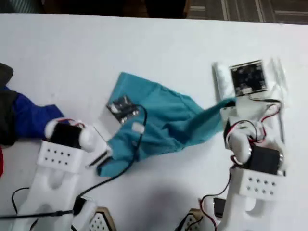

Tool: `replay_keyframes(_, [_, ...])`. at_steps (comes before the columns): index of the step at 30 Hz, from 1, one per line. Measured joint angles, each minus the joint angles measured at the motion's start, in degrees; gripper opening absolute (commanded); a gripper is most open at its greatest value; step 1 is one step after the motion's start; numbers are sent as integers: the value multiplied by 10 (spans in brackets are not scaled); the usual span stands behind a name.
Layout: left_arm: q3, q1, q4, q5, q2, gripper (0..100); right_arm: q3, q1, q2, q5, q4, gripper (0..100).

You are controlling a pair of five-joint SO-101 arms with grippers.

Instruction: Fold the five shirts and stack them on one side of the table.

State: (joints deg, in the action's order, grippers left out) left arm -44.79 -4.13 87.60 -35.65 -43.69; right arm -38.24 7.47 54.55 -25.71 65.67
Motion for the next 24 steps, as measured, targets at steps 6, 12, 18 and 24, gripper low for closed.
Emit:
replay_keyframes(6, [-47, 0, -78, -4, 0, 192, -101, 9, -4, -13, -59, 18])
replay_keyframes(12, [-49, 0, -167, 46, 0, 194, -105, 14, -3, -14, -64, 18])
replay_keyframes(18, [-49, -40, -175, 94, 0, 194, -105, 15, -3, -14, -64, 18])
replay_keyframes(24, [-60, -95, -183, 92, 0, 194, -105, 15, -3, -14, -64, 18])
